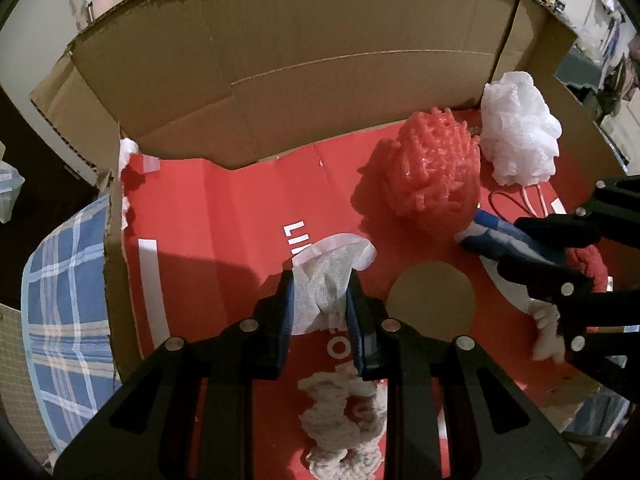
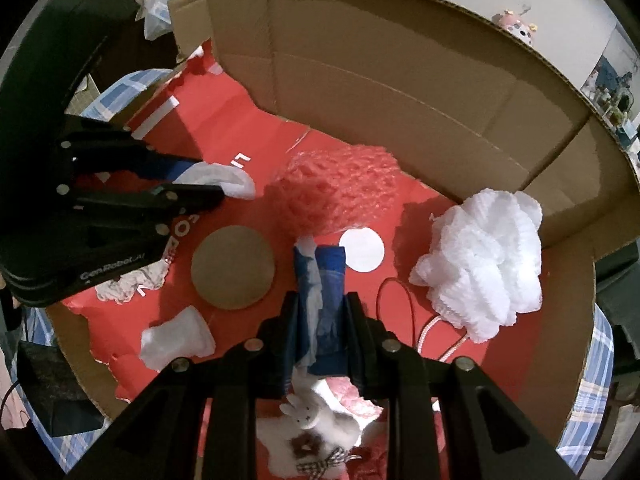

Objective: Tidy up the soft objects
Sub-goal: 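Lower the white tissue with the left gripper while the right lowers the blue tube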

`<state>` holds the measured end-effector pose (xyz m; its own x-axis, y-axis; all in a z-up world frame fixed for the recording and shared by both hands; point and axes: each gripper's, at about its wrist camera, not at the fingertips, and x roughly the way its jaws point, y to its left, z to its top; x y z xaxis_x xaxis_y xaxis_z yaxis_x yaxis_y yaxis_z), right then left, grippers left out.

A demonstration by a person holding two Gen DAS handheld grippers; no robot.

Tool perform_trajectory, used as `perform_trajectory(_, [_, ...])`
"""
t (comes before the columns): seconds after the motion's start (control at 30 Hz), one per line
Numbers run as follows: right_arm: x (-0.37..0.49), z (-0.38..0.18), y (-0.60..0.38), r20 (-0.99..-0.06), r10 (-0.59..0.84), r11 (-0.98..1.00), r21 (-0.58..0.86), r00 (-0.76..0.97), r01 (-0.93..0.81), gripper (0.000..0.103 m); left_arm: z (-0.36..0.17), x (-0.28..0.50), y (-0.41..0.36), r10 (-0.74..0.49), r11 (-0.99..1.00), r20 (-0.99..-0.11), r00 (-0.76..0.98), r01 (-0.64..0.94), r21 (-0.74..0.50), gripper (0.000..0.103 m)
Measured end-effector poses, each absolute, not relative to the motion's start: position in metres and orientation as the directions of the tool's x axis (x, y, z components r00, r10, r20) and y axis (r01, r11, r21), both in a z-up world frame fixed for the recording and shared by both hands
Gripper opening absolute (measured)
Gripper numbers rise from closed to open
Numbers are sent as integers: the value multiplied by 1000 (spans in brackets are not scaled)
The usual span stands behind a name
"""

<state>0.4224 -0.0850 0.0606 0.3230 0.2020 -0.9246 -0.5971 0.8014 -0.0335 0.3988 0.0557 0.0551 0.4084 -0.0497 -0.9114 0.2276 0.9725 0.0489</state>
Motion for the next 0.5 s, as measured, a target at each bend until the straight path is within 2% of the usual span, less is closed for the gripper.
perform_trajectory(0.37, [429,49,-75,-944,162,795,-48,288,-605,26,46,398,54,-77,975,-921,383,220,10,23])
perform_trajectory(0.5, [431,45,-72,-948,151,793,-53,281,-607,29,44,398,57,-107,978,-927,360,207,-32,24])
